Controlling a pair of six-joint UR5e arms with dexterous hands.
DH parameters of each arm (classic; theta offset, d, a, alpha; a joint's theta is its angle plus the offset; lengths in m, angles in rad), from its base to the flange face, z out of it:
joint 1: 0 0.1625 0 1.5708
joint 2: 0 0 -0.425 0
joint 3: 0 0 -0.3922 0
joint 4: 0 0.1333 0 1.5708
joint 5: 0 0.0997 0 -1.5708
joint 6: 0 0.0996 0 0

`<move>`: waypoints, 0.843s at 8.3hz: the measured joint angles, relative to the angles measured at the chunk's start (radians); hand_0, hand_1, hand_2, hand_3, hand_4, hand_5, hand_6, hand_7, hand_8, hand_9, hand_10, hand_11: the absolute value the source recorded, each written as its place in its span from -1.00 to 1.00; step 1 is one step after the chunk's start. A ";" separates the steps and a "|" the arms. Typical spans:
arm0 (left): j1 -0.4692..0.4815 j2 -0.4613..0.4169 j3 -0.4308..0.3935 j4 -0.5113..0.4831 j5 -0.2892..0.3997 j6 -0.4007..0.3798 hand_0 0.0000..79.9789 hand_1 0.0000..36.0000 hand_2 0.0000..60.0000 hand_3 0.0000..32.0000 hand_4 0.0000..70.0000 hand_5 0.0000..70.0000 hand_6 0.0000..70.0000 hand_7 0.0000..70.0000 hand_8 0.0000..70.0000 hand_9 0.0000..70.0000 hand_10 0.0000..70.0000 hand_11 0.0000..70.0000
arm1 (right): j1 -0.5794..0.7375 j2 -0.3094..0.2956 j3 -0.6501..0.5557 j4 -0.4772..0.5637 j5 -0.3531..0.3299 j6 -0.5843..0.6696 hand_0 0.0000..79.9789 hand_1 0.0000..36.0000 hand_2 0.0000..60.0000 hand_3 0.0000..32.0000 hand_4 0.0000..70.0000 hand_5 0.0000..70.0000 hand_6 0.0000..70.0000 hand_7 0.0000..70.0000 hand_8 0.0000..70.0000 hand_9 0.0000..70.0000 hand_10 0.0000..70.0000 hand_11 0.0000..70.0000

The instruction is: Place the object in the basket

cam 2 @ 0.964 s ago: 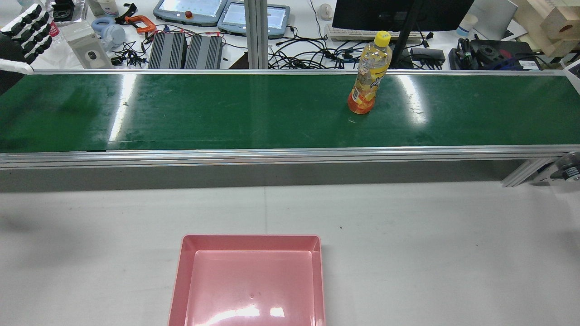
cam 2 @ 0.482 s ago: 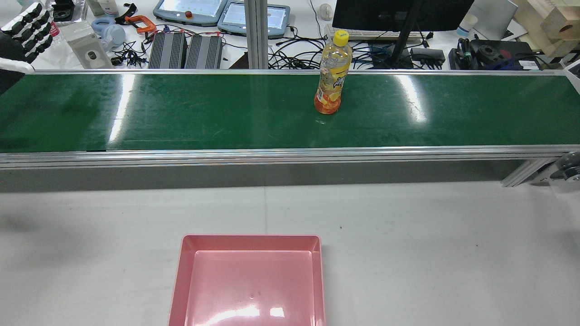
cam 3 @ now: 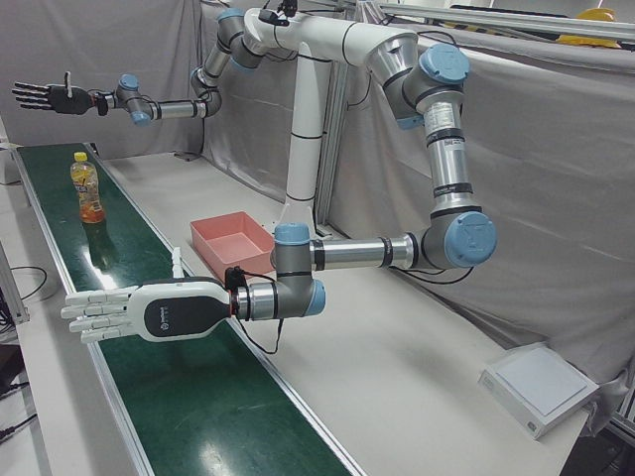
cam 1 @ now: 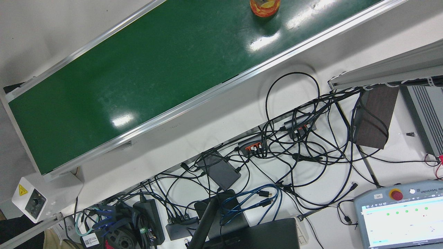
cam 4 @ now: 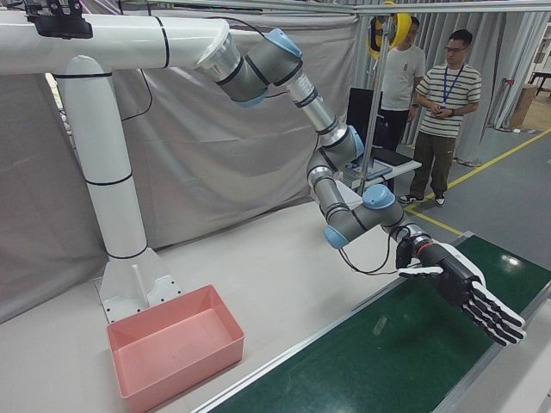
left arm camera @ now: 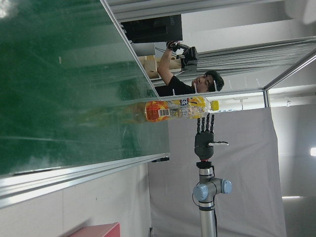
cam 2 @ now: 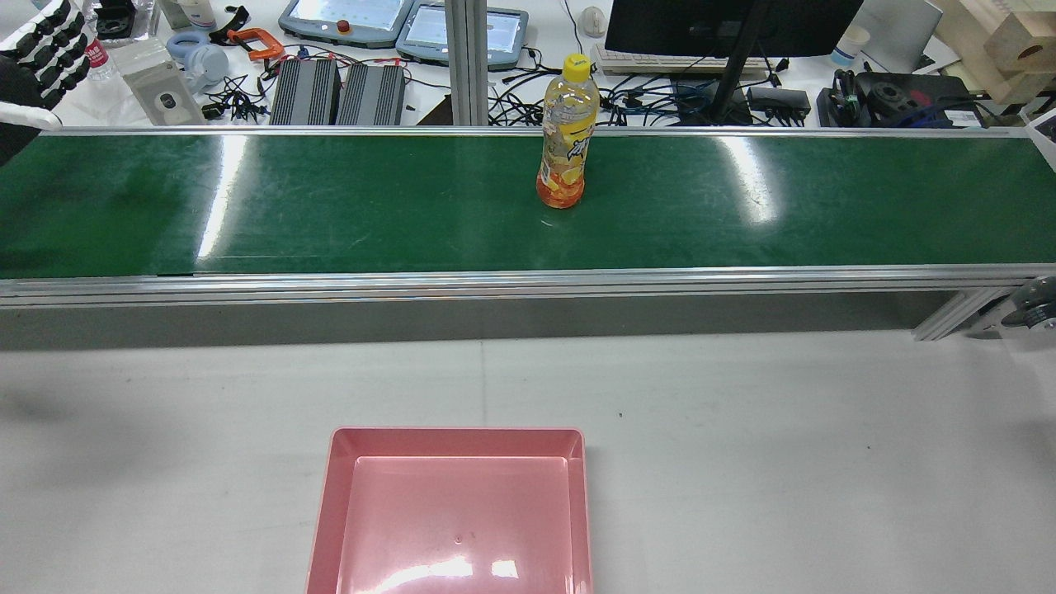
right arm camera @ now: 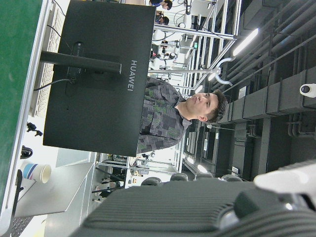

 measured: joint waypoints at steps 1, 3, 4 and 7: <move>0.010 0.000 0.001 -0.001 -0.005 0.005 0.41 -0.54 -1.00 -1.00 -1.00 -0.96 -1.00 -1.00 -1.00 -1.00 -1.00 -1.00 | 0.000 0.000 0.000 0.000 0.000 0.000 -1.00 -1.00 -1.00 -1.00 -1.00 -1.00 -1.00 -1.00 -1.00 -1.00 -1.00 -1.00; 0.056 -0.002 0.005 -0.001 -0.028 0.011 0.42 -0.54 -1.00 -1.00 -1.00 -0.96 -1.00 -1.00 -1.00 -1.00 -1.00 -1.00 | 0.000 0.000 0.000 0.000 0.000 0.000 -1.00 -1.00 -1.00 -1.00 -1.00 -1.00 -1.00 -1.00 -1.00 -1.00 -1.00 -1.00; 0.066 -0.001 0.003 -0.001 -0.038 0.011 0.43 -0.52 -1.00 -1.00 -1.00 -0.93 -1.00 -1.00 -1.00 -1.00 -1.00 -1.00 | 0.000 0.000 0.000 0.000 0.000 0.000 -1.00 -1.00 -1.00 -1.00 -1.00 -1.00 -1.00 -1.00 -1.00 -1.00 -1.00 -1.00; 0.076 -0.003 -0.007 0.008 -0.073 0.012 0.44 -0.51 -1.00 -1.00 -1.00 -0.98 -1.00 -1.00 -1.00 -1.00 -1.00 -1.00 | 0.000 0.000 0.000 0.000 0.000 0.000 -1.00 -1.00 -1.00 -1.00 -1.00 -1.00 -1.00 -1.00 -1.00 -1.00 -1.00 -1.00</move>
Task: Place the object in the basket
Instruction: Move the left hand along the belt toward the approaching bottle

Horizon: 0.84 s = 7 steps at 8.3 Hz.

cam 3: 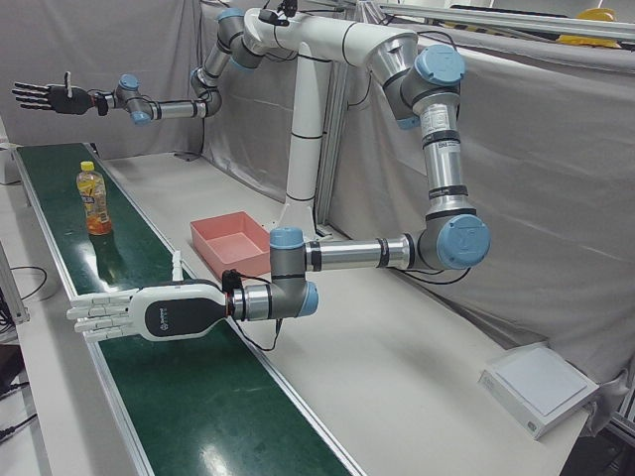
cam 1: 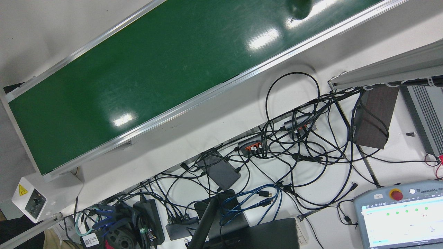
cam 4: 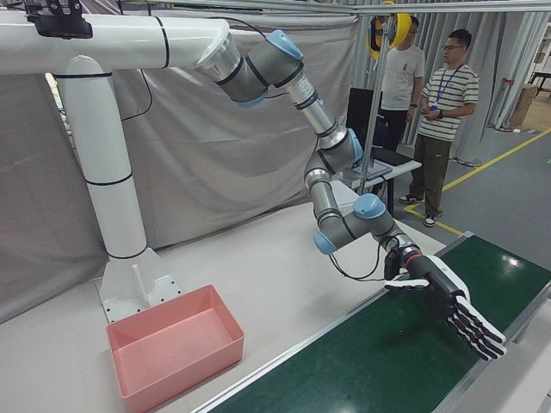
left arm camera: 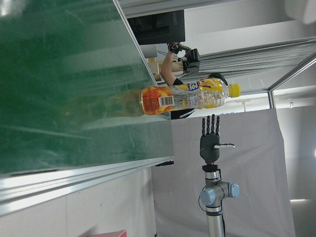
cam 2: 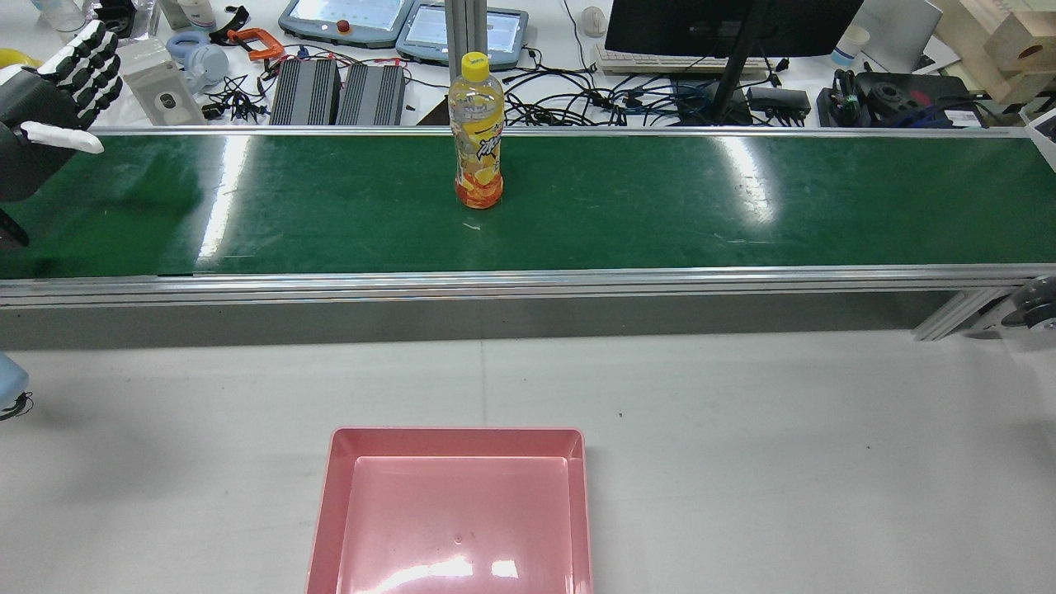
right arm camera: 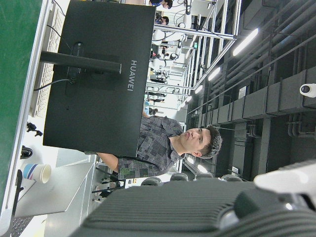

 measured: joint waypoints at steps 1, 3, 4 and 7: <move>0.012 -0.004 -0.010 0.017 -0.032 -0.004 0.46 -0.49 -1.00 -1.00 -1.00 -0.85 -1.00 -1.00 -1.00 -1.00 -1.00 -1.00 | 0.000 0.000 0.000 0.000 0.000 0.000 -1.00 -1.00 -1.00 -1.00 -1.00 -1.00 -1.00 -1.00 -1.00 -1.00 -1.00 -1.00; 0.032 -0.023 -0.025 0.081 -0.064 -0.001 0.48 -0.46 -1.00 -1.00 -1.00 -0.84 -1.00 -1.00 -1.00 -1.00 -1.00 -1.00 | 0.000 0.000 0.000 0.000 0.000 0.000 -1.00 -1.00 -1.00 -1.00 -1.00 -1.00 -1.00 -1.00 -1.00 -1.00 -1.00 -1.00; 0.041 -0.036 -0.028 0.117 -0.069 0.003 0.49 -0.45 -1.00 -1.00 -1.00 -0.84 -1.00 -1.00 -1.00 -1.00 -1.00 -1.00 | 0.000 0.000 0.000 0.000 0.000 0.000 -1.00 -1.00 -1.00 -1.00 -1.00 -1.00 -1.00 -1.00 -1.00 -1.00 -1.00 -1.00; 0.062 -0.073 -0.031 0.141 -0.064 -0.001 0.48 -0.46 -1.00 -1.00 -1.00 -0.90 -1.00 -1.00 -1.00 -1.00 -1.00 -1.00 | 0.000 0.000 0.000 -0.001 0.000 0.000 -1.00 -1.00 -1.00 -1.00 -1.00 -1.00 -1.00 -1.00 -1.00 -1.00 -1.00 -1.00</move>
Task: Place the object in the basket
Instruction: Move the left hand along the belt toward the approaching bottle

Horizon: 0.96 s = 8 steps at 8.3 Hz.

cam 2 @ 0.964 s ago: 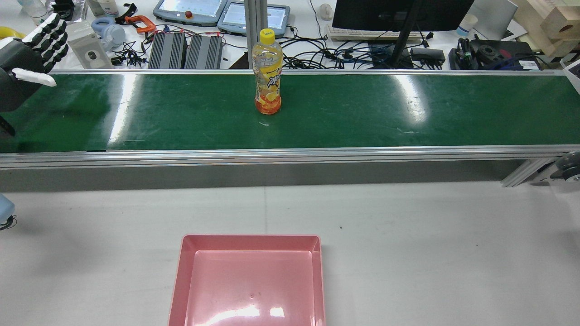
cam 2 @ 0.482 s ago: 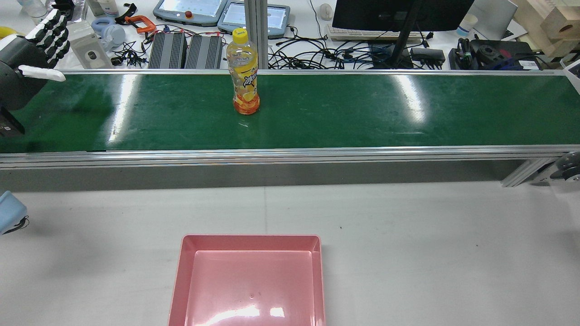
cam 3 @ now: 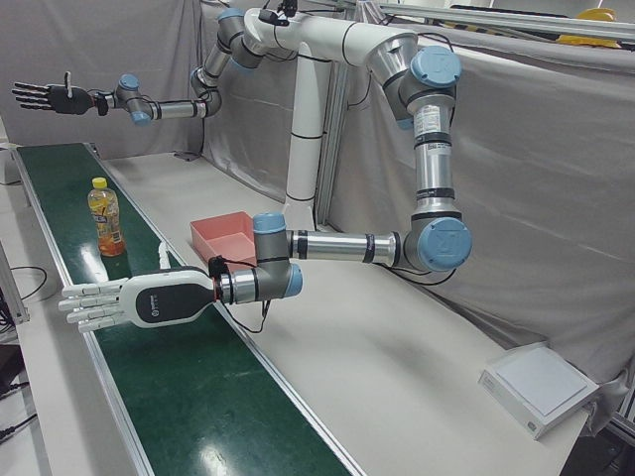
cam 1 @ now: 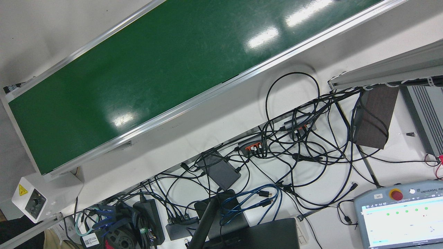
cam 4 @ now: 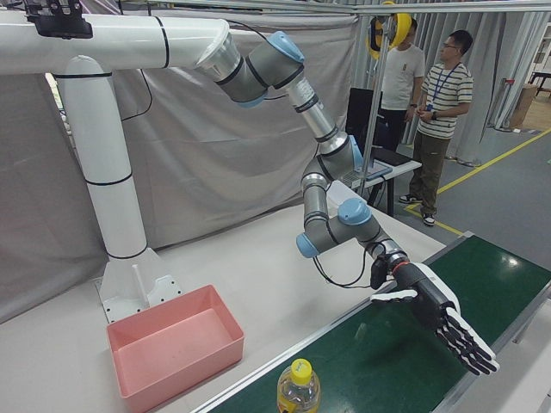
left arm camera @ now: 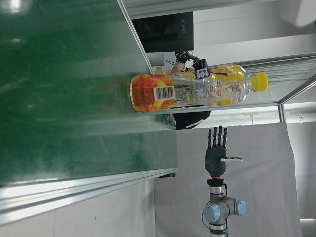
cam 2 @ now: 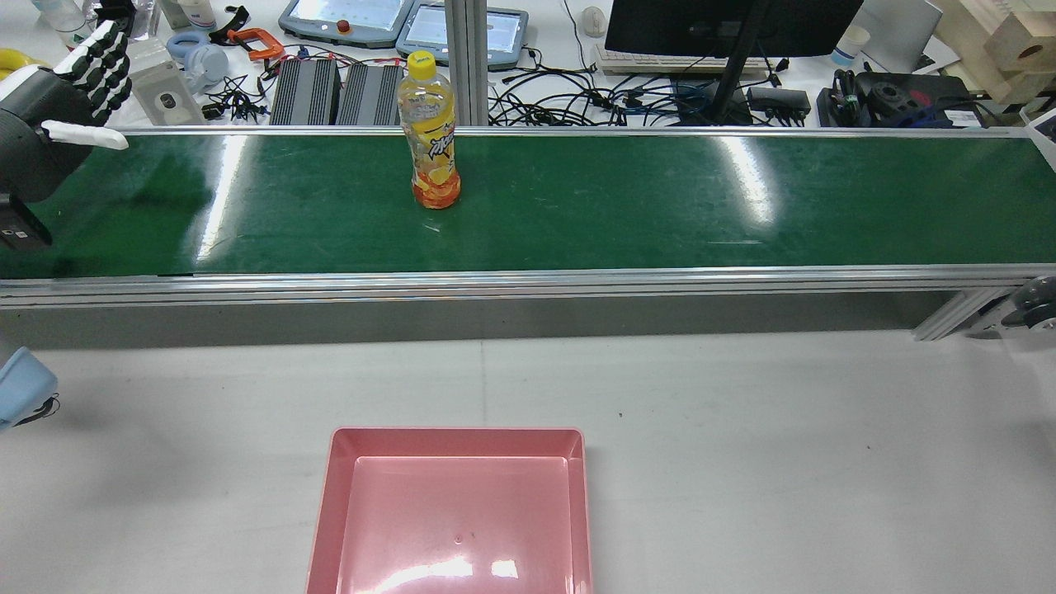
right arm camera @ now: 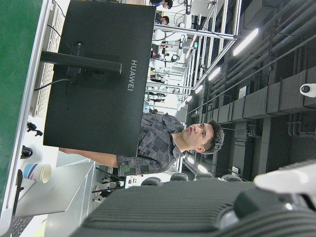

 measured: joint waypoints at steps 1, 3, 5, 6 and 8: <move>0.004 0.000 -0.001 -0.025 0.002 0.000 0.47 -0.48 -1.00 -1.00 -1.00 -0.92 -1.00 -1.00 -1.00 -1.00 -1.00 -1.00 | 0.000 0.000 0.000 0.000 0.000 0.000 -1.00 -1.00 -1.00 -1.00 -1.00 -1.00 -1.00 -1.00 -1.00 -1.00 -1.00 -1.00; 0.009 0.001 0.000 -0.066 0.005 0.007 0.45 -0.49 -1.00 -1.00 -1.00 -0.91 -1.00 -1.00 -1.00 -1.00 -1.00 -1.00 | 0.000 0.000 0.000 0.000 0.000 0.000 -1.00 -1.00 -1.00 -1.00 -1.00 -1.00 -1.00 -1.00 -1.00 -1.00 -1.00 -1.00; 0.026 0.003 0.003 -0.090 0.005 0.011 0.47 -0.48 -1.00 -1.00 -1.00 -0.89 -1.00 -1.00 -1.00 -1.00 -1.00 -1.00 | 0.000 0.000 0.000 0.001 0.000 0.000 -1.00 -1.00 -1.00 -1.00 -1.00 -1.00 -1.00 -1.00 -1.00 -1.00 -1.00 -1.00; 0.038 0.002 0.004 -0.095 0.005 0.012 0.47 -0.46 -1.00 -1.00 -1.00 -0.85 -1.00 -1.00 -1.00 -1.00 -1.00 -1.00 | 0.000 0.000 0.000 0.001 0.000 0.000 -1.00 -1.00 -1.00 -1.00 -1.00 -1.00 -1.00 -1.00 -1.00 -1.00 -1.00 -1.00; 0.050 0.001 0.004 -0.089 0.006 0.011 0.51 -0.42 -1.00 -1.00 -1.00 -0.77 -1.00 -1.00 -1.00 -1.00 -1.00 -1.00 | 0.000 0.000 0.000 0.000 0.000 0.000 -1.00 -1.00 -1.00 -1.00 -1.00 -1.00 -1.00 -1.00 -1.00 -1.00 -1.00 -1.00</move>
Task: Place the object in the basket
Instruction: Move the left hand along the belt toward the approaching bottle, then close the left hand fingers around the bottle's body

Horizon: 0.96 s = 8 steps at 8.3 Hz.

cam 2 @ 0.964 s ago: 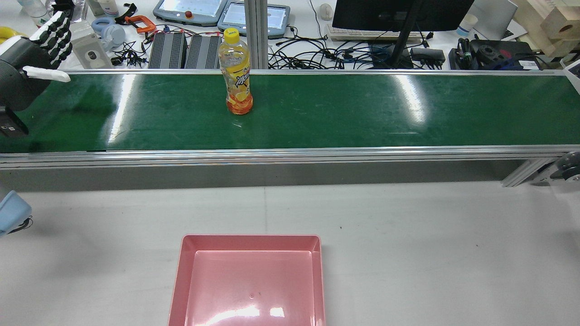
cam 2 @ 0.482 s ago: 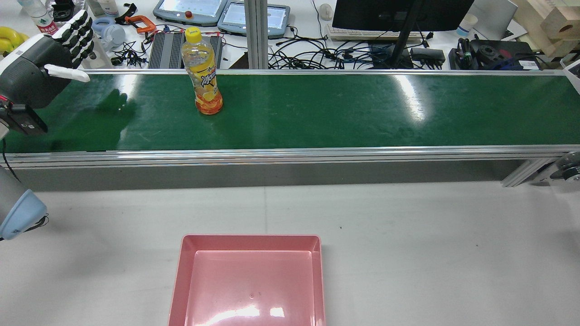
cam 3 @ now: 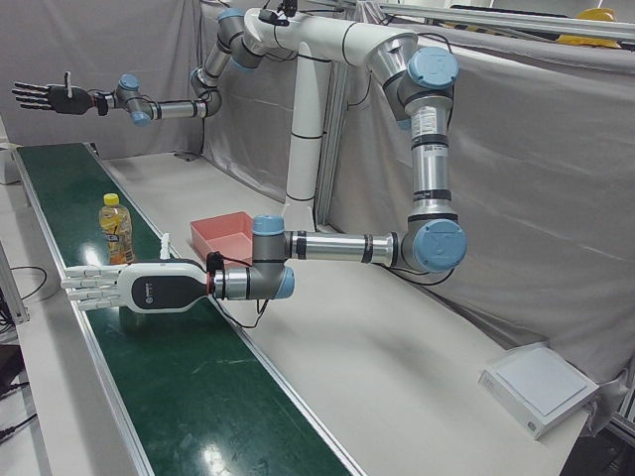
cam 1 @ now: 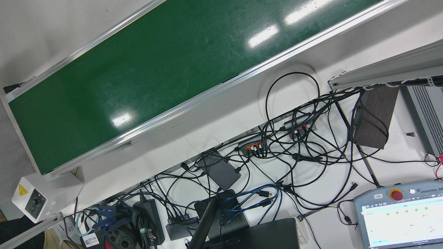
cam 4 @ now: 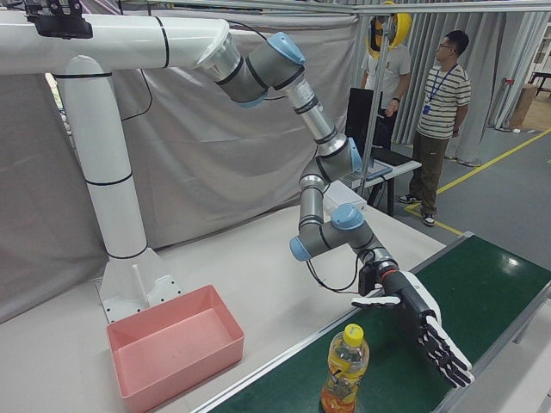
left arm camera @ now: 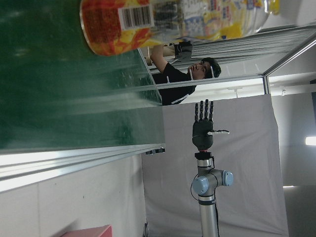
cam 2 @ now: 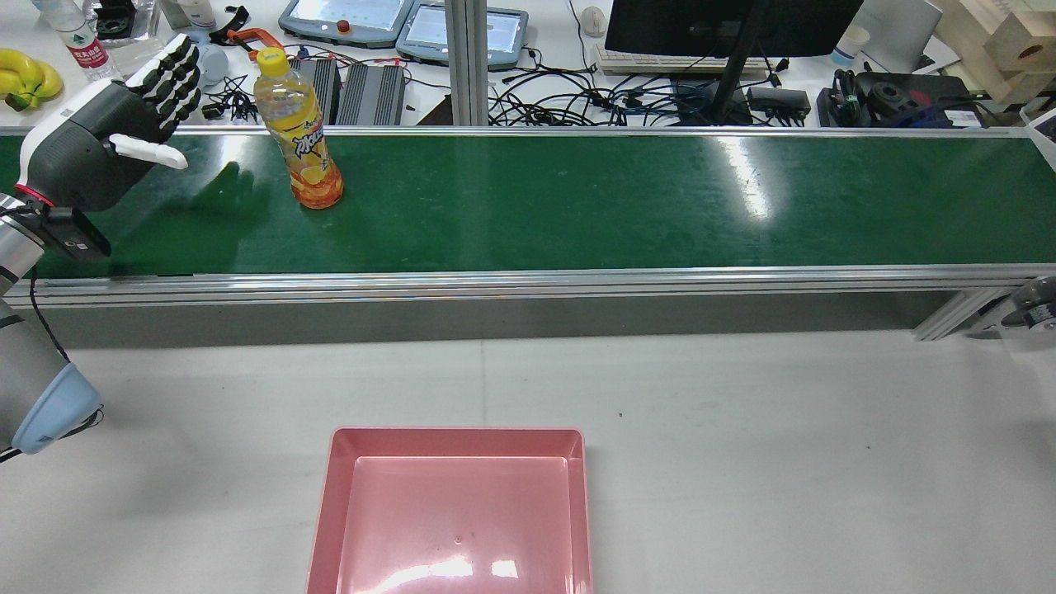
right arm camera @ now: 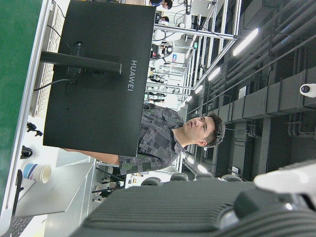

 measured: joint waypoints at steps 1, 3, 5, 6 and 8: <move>0.002 -0.001 -0.001 0.015 0.001 0.000 0.53 -0.39 -1.00 -1.00 -1.00 -0.72 -1.00 -1.00 -1.00 -1.00 -1.00 -1.00 | 0.000 0.000 0.000 0.000 0.000 0.000 -1.00 -1.00 -1.00 -1.00 -1.00 -1.00 -1.00 -1.00 -1.00 -1.00 -1.00 -1.00; 0.002 -0.005 -0.002 0.038 0.018 -0.001 0.55 -0.38 -1.00 -1.00 -1.00 -0.71 -1.00 -1.00 -1.00 -1.00 -1.00 -1.00 | 0.000 0.000 0.000 0.000 0.000 0.000 -1.00 -1.00 -1.00 -1.00 -1.00 -1.00 -1.00 -1.00 -1.00 -1.00 -1.00 -1.00; 0.001 -0.010 -0.003 0.043 0.031 -0.004 0.55 -0.37 -1.00 -1.00 -1.00 -0.67 -1.00 -1.00 -1.00 -1.00 -1.00 -1.00 | 0.000 0.000 0.000 0.000 0.000 0.000 -1.00 -1.00 -1.00 -1.00 -1.00 -1.00 -1.00 -1.00 -1.00 -1.00 -1.00 -1.00; 0.001 -0.014 -0.004 0.043 0.036 -0.005 0.56 -0.38 -1.00 -1.00 -1.00 -0.59 -1.00 -1.00 -1.00 -1.00 -1.00 -1.00 | 0.000 0.000 0.000 0.000 0.000 0.000 -1.00 -1.00 -1.00 -1.00 -1.00 -1.00 -1.00 -1.00 -1.00 -1.00 -1.00 -1.00; -0.003 -0.025 -0.010 0.044 0.050 -0.013 0.72 -0.38 -1.00 -1.00 -0.92 -0.02 -1.00 -0.81 -0.94 -0.86 -0.61 -0.36 | 0.000 0.000 0.000 0.000 0.000 0.000 -1.00 -1.00 -1.00 -1.00 -1.00 -1.00 -1.00 -1.00 -1.00 -1.00 -1.00 -1.00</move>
